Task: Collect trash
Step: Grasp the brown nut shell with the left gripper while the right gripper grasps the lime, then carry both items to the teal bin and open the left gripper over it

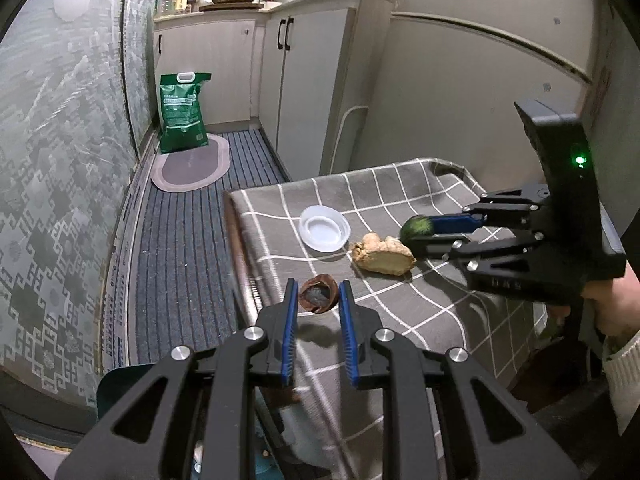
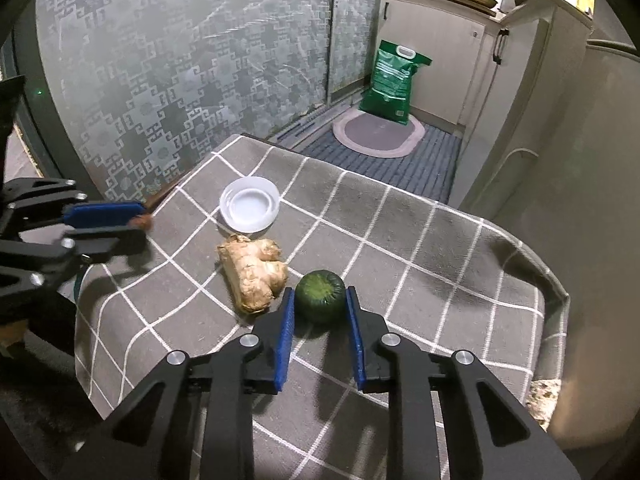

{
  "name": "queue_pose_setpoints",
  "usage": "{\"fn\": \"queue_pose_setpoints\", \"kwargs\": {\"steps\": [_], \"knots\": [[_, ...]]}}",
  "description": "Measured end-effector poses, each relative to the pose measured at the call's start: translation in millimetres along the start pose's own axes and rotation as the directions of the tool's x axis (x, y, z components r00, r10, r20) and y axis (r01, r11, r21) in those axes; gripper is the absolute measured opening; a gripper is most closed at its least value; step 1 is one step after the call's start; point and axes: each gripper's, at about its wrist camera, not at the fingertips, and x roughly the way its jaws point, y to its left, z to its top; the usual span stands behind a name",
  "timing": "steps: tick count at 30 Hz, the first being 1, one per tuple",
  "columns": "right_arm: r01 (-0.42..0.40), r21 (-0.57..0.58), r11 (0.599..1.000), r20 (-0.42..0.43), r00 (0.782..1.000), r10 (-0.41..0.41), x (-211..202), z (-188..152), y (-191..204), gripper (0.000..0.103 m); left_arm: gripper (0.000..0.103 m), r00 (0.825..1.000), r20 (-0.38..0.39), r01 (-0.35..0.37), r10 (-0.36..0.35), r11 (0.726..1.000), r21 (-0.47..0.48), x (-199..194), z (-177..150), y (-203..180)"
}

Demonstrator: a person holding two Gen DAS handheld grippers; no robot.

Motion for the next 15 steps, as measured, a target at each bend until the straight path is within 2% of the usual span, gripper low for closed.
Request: {"fn": "queue_pose_setpoints", "kwargs": {"steps": [8, 15], "knots": [[0.007, 0.054, 0.999, 0.108, 0.994, -0.013, -38, 20, -3, 0.024, 0.022, 0.999, 0.031, -0.037, 0.039, 0.997, -0.065, -26, -6, 38], [-0.067, 0.038, 0.997, 0.165, 0.985, 0.06, -47, 42, 26, 0.024, 0.022, 0.995, 0.01, -0.1, 0.102, 0.989, -0.105, -39, -22, 73]]}}
